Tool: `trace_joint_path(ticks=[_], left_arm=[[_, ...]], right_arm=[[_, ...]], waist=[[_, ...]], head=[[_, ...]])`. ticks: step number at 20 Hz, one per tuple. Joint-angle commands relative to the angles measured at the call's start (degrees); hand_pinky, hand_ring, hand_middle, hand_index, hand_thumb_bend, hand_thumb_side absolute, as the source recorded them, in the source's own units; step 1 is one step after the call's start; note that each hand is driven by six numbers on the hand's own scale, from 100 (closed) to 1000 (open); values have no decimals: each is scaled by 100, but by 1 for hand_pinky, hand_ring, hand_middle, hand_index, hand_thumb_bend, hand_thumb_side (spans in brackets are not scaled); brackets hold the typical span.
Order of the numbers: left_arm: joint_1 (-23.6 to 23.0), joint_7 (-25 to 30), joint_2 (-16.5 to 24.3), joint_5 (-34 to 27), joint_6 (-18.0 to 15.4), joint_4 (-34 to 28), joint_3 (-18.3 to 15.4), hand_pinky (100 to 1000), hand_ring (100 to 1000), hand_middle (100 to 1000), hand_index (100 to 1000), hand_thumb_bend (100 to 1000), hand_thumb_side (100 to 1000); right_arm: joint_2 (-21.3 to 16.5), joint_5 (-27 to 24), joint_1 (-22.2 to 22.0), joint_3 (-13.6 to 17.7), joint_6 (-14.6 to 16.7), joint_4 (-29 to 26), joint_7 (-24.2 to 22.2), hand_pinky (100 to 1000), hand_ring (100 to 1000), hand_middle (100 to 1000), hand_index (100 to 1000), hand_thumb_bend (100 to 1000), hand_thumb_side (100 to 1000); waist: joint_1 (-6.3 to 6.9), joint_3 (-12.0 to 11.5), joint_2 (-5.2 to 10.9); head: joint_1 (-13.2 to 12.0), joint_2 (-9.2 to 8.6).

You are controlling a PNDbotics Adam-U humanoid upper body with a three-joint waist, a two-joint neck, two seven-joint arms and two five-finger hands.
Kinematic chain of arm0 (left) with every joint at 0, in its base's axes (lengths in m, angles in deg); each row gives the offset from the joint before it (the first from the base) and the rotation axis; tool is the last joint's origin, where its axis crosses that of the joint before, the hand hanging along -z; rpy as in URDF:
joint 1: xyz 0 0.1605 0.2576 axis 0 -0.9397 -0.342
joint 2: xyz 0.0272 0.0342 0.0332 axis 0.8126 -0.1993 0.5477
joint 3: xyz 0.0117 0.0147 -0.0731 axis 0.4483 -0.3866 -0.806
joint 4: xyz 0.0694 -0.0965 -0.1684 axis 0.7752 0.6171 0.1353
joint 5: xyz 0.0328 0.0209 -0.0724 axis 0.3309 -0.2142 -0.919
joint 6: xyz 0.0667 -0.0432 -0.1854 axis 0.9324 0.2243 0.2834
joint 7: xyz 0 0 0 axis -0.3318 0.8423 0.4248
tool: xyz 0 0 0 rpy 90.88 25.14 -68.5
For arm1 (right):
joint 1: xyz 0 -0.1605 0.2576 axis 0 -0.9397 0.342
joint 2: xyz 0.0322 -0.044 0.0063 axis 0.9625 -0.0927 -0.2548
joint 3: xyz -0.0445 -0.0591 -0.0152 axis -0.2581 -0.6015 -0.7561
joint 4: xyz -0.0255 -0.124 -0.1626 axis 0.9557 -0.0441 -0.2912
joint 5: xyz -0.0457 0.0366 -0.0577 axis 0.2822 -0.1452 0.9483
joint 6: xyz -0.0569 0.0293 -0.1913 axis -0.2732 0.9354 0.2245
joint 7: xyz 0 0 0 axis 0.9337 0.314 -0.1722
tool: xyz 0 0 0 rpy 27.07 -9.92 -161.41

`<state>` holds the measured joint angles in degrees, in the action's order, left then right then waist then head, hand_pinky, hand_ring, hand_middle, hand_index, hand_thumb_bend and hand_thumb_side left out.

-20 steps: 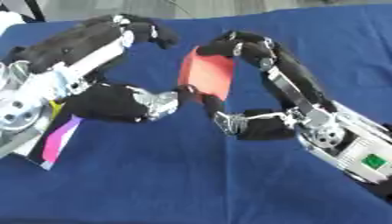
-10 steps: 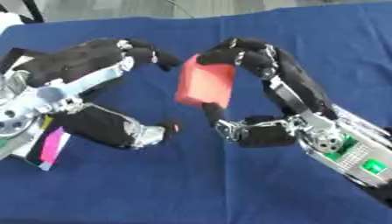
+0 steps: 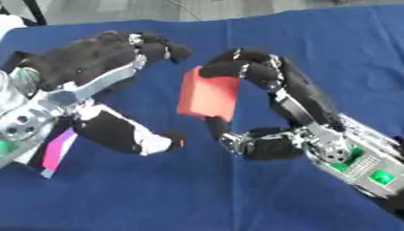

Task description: Pick up the objects with one hand, pass them to the other hand, and then place them into the box on the other side of the table.

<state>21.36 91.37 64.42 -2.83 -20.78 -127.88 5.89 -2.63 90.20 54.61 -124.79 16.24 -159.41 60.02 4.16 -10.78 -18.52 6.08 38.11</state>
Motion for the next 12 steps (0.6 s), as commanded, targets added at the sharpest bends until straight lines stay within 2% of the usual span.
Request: trace_joint_path(ticks=[1,9,12], left_arm=[[120,138,9,256,116,-34,4,964,909,790,940,574,472],[144,448,-90,374,251,-34,44,963,909,790,948,561,482],[167,486,-128,424,285,-34,38,957,906,787,945,539,433]], right_arm=[[-9,121,107,19,97,-55,38,655,463,425,681,100,100],[33,232,144,32,345,-55,161,657,468,428,679,100,100],[47,217,156,35,423,-55,251,655,466,427,678,100,100]], waist=[[-2,-25,92],[-7,-20,97],[-6,-17,94]], head=[[-32,-30],[-57,22],[-71,11]])
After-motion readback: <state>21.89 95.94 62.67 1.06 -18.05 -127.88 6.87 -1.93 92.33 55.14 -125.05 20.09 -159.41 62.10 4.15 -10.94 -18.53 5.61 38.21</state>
